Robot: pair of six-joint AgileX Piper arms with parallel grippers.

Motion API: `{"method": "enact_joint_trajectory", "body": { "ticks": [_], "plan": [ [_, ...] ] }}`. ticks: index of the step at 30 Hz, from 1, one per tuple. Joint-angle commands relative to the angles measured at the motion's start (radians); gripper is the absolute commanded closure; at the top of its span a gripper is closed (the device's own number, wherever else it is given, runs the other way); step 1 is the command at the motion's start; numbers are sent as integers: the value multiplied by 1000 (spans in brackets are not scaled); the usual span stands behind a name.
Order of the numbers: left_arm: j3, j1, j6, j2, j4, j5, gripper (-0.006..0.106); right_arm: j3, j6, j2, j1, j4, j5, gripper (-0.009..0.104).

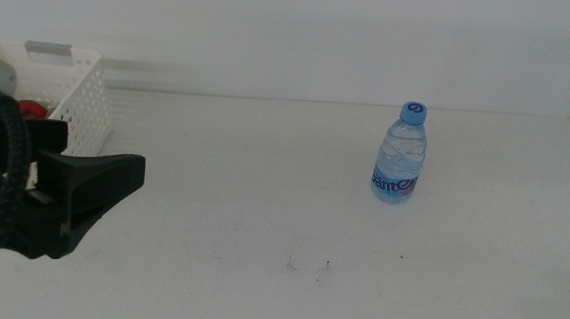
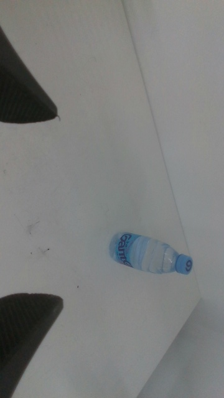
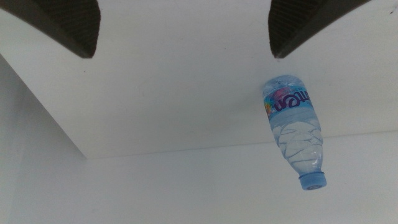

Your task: Use arms to grab the bottles and put them into the dustbin to the left of the table.

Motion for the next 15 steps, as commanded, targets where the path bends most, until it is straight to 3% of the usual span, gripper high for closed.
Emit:
{"method": "enact_joint_trajectory", "body": {
  "ticks": [1,4,7,15],
  "plan": [
    [1,-8,0,-2,-6,-14,7,4,-8,-5,-1,-12,-9,4],
    [1,-8,0,-2,-4,-14,7,4,-39,-5,-1,-80,-177,4],
    [1,-8,0,-2,4,-14,7,4,39,36,-1,-17,-301,4],
    [1,-8,0,-2,4,-14,7,-139,-7,633,-1,-95,-494,4]
  ]
}}
